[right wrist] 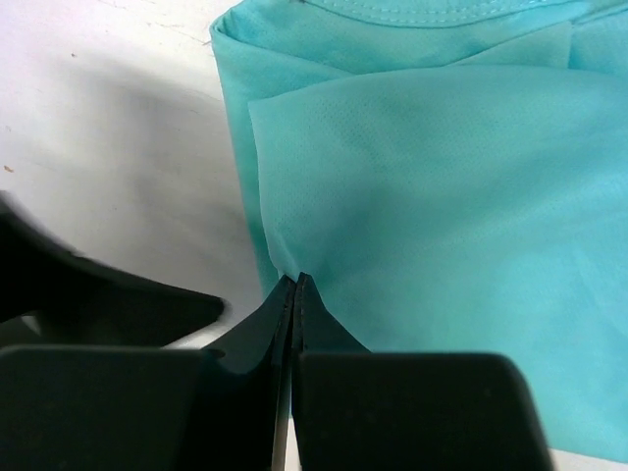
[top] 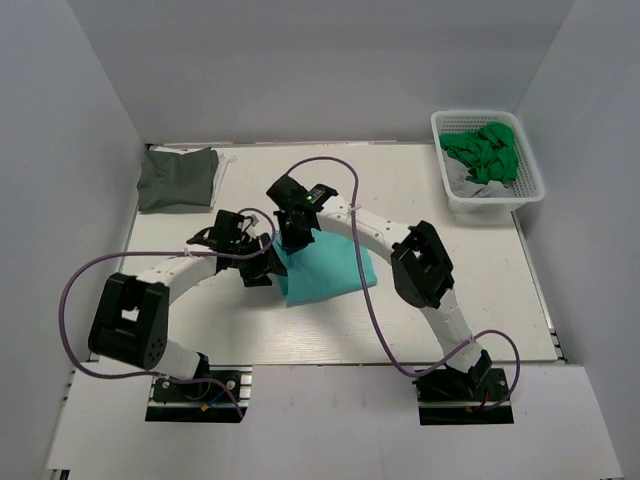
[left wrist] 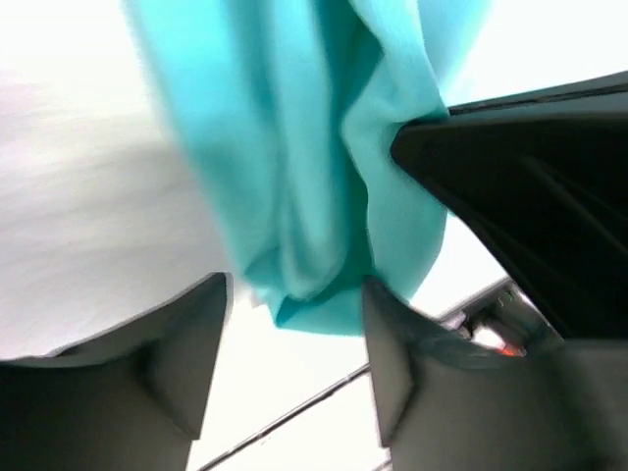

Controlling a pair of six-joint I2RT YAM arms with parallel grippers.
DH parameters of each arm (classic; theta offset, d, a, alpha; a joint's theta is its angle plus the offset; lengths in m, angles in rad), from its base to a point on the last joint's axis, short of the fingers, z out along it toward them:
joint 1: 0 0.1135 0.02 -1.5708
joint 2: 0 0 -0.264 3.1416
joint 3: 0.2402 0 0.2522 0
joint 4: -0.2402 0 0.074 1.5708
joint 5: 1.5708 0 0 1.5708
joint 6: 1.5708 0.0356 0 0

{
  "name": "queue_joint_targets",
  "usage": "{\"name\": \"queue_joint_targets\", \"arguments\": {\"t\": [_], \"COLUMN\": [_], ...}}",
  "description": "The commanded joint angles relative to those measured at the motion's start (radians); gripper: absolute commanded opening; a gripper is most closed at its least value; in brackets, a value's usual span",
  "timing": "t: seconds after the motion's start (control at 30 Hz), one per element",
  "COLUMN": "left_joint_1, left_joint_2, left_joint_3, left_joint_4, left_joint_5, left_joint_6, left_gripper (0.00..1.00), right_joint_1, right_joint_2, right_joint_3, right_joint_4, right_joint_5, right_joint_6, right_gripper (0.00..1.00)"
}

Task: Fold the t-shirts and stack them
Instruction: Smooth out wrinkles on the folded tshirt

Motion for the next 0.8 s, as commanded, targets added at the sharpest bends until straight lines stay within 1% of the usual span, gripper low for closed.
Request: {"name": "queue_joint_targets", "arguments": {"t": [0.0, 0.03, 0.07, 0.1, 0.13, 0.17, 0.2, 0.23, 0.27, 0.37, 0.47, 0.5, 0.57, 0.6, 0.63, 0.67, 0.77], "left_joint_1": [0.012, 0.012, 0.012, 0.012, 0.012, 0.012, 0.012, 0.012, 0.012, 0.022, 0.022, 0.022, 0.022, 0.022, 0.022, 0.022, 0.022], "left_joint_2": [-0.105, -0.121, -0.133, -0.142, -0.153, -0.153, -0.153, -0.164, -0.164, -0.164, -0.164, -0.164, -0.155, -0.144, -0.144, -0.127, -0.081], "left_joint_3": [0.054, 0.065, 0.065, 0.065, 0.074, 0.074, 0.074, 0.074, 0.083, 0.094, 0.136, 0.158, 0.169, 0.185, 0.2, 0.209, 0.244], "left_joint_4": [-0.239, -0.315, -0.345, -0.368, -0.415, -0.425, -0.425, -0.425, -0.408, -0.379, -0.356, -0.344, -0.327, -0.318, -0.308, -0.299, -0.284], "left_joint_5": [-0.182, -0.283, -0.337, -0.427, -0.461, -0.481, -0.481, -0.481, -0.472, -0.431, -0.422, -0.408, -0.408, -0.408, -0.408, -0.397, -0.415], "left_joint_6": [0.005, -0.018, -0.038, -0.086, -0.11, -0.12, -0.136, -0.136, -0.136, -0.159, -0.159, -0.159, -0.159, -0.147, -0.147, -0.147, -0.147], "left_gripper": [0.7, 0.82, 1.0, 1.0, 1.0, 1.0, 1.0, 1.0, 1.0, 1.0, 1.0, 1.0, 1.0, 1.0, 1.0, 1.0, 1.0], "right_joint_1": [-0.003, 0.003, -0.001, -0.003, 0.0, 0.0, 0.002, 0.002, 0.0, 0.0, -0.007, -0.003, -0.004, -0.003, -0.004, -0.004, -0.006], "right_joint_2": [0.008, 0.017, 0.02, 0.026, 0.037, 0.04, 0.048, 0.06, 0.069, 0.104, 0.123, 0.124, 0.109, 0.1, 0.076, 0.045, -0.052], "right_joint_3": [-0.019, -0.023, -0.026, -0.028, -0.031, -0.039, -0.043, -0.043, -0.046, -0.048, -0.046, -0.043, -0.033, -0.027, -0.028, -0.029, -0.043], "right_joint_4": [0.041, 0.042, 0.047, 0.051, 0.053, 0.065, 0.079, 0.082, 0.091, 0.104, 0.128, 0.131, 0.13, 0.13, 0.133, 0.133, 0.127], "right_joint_5": [-0.02, -0.029, -0.029, -0.034, -0.043, -0.044, -0.044, -0.082, -0.086, -0.103, -0.139, -0.156, -0.178, -0.199, -0.202, -0.205, -0.135], "right_joint_6": [-0.014, -0.014, -0.017, -0.022, -0.023, -0.023, -0.029, -0.032, -0.032, -0.043, -0.071, -0.084, -0.106, -0.109, -0.115, -0.12, -0.123], "right_gripper": [0.0, 0.0, 0.0, 0.0, 0.0, 0.0, 0.0, 0.0, 0.03, 0.06, 0.24, 0.4, 0.59, 0.77, 0.88, 0.9, 0.9]}}
